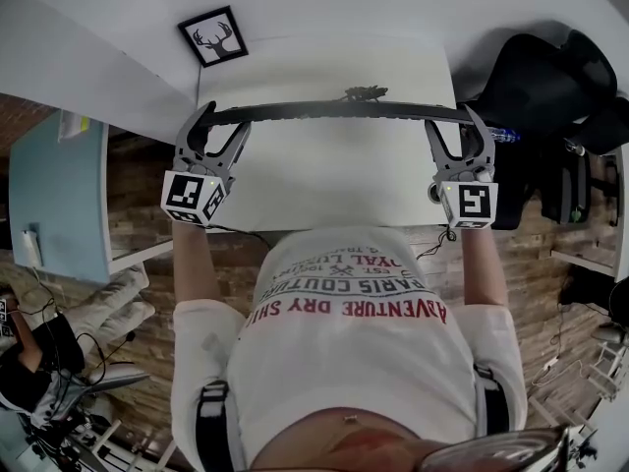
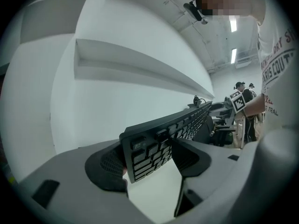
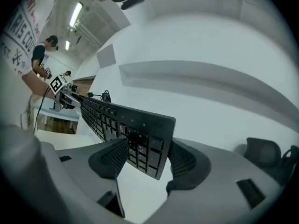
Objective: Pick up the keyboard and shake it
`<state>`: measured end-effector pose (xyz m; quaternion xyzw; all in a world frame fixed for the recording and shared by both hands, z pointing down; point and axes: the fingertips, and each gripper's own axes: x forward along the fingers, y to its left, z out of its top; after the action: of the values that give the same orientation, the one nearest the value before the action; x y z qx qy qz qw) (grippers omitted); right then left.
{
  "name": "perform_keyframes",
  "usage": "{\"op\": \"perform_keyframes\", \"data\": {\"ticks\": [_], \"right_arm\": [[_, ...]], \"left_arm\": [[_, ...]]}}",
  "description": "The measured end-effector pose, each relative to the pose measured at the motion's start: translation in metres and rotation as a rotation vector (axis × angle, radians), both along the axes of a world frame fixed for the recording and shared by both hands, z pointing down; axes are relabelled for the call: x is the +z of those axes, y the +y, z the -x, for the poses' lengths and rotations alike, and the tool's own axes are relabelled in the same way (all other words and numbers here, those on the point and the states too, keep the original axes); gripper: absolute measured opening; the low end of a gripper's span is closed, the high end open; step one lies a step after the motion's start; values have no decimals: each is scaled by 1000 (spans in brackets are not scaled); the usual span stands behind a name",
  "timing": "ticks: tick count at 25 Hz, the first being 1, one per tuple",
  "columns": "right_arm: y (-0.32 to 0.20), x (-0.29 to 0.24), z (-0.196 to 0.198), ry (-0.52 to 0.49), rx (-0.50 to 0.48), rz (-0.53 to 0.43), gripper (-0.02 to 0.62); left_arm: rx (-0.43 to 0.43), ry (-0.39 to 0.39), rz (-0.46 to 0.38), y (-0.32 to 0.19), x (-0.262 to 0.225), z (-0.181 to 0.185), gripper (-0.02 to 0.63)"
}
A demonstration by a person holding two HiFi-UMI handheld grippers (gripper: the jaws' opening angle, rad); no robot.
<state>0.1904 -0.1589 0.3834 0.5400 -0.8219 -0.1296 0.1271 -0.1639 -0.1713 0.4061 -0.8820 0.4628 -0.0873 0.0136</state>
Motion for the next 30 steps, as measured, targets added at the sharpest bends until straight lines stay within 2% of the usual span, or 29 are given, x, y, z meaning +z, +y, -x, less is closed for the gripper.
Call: {"op": "perform_keyframes", "data": {"ticks": [5, 12, 22, 30], "right_arm": [[-5, 33, -9, -93, -41, 148, 280], [-2, 54, -7, -107, -45, 257, 279], [0, 65, -5, -91, -40, 314, 279], [17, 49, -15, -93, -39, 305, 279]], "left_arm": [[-15, -63, 33, 12, 2, -7, 299], [-37, -83, 82, 22, 16, -6, 299], [-48, -77, 107, 27, 30, -4, 299], [-51, -79, 80, 44, 14, -15, 299]]}}
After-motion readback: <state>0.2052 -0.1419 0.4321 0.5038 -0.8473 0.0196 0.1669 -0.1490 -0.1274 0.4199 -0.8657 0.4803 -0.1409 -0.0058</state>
